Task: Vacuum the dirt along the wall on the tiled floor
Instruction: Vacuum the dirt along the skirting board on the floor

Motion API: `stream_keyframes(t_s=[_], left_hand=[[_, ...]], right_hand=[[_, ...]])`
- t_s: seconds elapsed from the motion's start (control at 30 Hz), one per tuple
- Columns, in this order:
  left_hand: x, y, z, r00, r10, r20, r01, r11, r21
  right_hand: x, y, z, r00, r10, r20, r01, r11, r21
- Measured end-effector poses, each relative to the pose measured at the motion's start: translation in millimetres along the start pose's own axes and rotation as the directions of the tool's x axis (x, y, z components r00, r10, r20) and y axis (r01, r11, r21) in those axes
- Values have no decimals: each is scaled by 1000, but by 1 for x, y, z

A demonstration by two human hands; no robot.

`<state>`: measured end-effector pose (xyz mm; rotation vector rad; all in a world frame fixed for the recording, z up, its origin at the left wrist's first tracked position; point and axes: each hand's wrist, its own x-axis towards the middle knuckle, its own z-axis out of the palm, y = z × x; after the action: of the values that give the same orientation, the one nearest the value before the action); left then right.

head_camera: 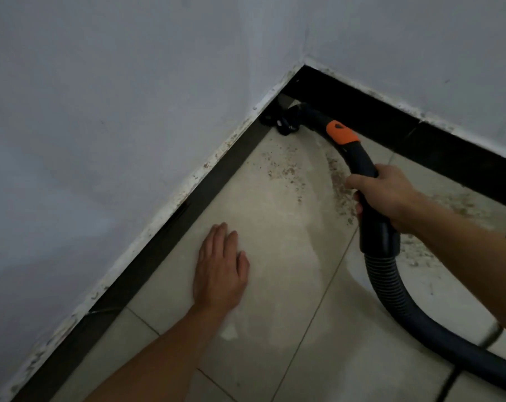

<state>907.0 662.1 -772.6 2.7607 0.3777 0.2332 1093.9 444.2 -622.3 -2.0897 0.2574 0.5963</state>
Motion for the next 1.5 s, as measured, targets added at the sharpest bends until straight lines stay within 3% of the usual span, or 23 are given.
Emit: stream_keyframes(t_s=[0.27, 0.47, 0.73, 0.87, 1.07, 1.13, 1.23, 1.33, 1.5], left_hand=[[0, 9, -13, 993, -56, 106, 50, 997, 60], [0, 9, -11, 991, -65, 117, 57, 996, 70], [3, 11, -9, 994, -59, 95, 53, 996, 68], [5, 9, -7, 994, -57, 91, 52, 997, 54], [3, 9, -11, 993, -50, 102, 43, 996, 75], [4, 8, -10, 995, -46, 92, 40, 997, 72], [4, 7, -10, 996, -31, 86, 25, 998, 61], [4, 6, -9, 997, -28, 74, 24, 998, 54], [3, 6, -7, 997, -25, 67, 22, 999, 47]], right_hand=[[-39, 23, -12, 984, -47, 170, 77, 981, -178], [8, -1, -40, 999, -51, -5, 47, 961, -271], [-25, 12, -57, 999, -15, 43, 31, 918, -395], [-66, 42, -42, 996, 0, 94, 31, 946, -323], [-69, 37, -19, 999, -22, -37, 11, 960, -279], [-66, 29, -9, 1000, -28, -13, 23, 960, -278], [-70, 26, -3, 997, -39, 71, 61, 941, -332], [-74, 28, -19, 998, -66, -16, 51, 885, -463], [-87, 35, -51, 999, 13, -48, -33, 886, -462]])
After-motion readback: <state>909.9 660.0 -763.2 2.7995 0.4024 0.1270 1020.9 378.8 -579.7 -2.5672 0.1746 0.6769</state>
